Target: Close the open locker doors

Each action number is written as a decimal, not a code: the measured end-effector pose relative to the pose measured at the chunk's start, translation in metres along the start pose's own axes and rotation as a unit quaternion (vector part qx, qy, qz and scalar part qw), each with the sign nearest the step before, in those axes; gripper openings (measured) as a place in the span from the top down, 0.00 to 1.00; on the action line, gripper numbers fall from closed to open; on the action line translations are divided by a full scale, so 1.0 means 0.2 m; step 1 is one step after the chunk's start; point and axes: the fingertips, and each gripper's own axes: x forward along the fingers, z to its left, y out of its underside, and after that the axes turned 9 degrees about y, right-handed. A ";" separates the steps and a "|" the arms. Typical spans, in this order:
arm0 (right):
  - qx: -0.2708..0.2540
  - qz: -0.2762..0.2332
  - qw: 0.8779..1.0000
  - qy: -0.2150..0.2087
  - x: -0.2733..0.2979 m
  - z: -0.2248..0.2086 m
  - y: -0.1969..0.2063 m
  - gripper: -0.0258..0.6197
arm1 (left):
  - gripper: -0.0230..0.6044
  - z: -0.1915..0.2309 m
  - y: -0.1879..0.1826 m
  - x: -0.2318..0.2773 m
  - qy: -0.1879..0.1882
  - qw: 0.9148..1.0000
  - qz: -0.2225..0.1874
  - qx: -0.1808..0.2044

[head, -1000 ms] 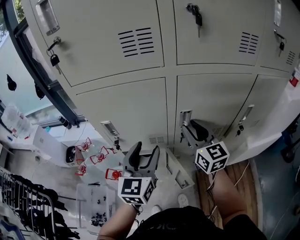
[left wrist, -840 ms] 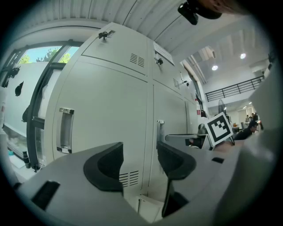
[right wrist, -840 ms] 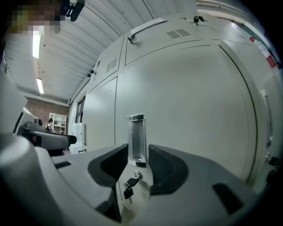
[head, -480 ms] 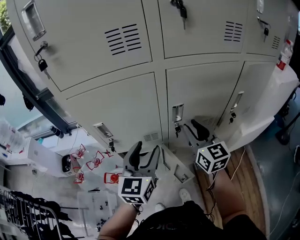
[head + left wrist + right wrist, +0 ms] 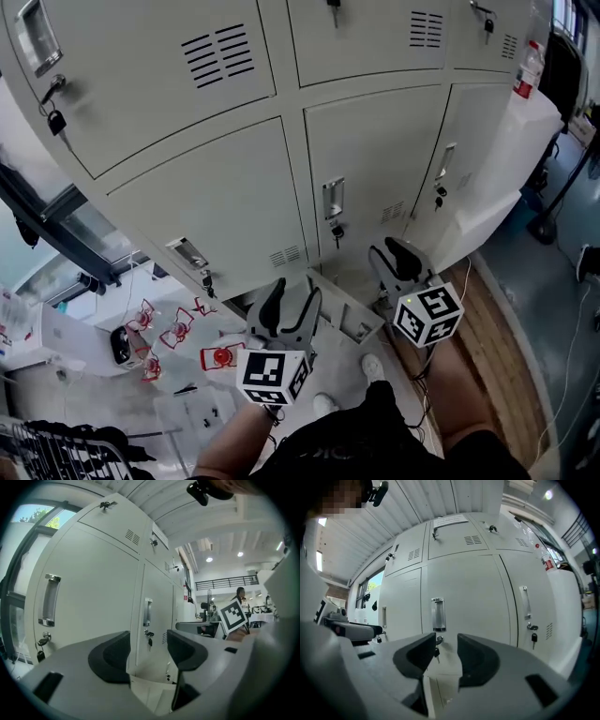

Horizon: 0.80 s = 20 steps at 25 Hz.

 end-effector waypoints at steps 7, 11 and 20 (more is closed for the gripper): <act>0.012 0.019 0.999 0.034 -0.21 -0.07 0.13 0.76 | 0.57 -0.17 0.16 0.01 0.046 0.998 0.027 -0.021; 0.017 0.025 0.999 0.035 -0.28 -0.13 0.16 0.74 | 0.55 -0.26 0.23 0.04 0.054 0.997 0.039 -0.031; 0.026 0.041 0.999 -0.015 -0.39 -0.27 0.23 0.69 | 0.51 -0.48 0.36 0.13 0.018 0.997 0.062 -0.042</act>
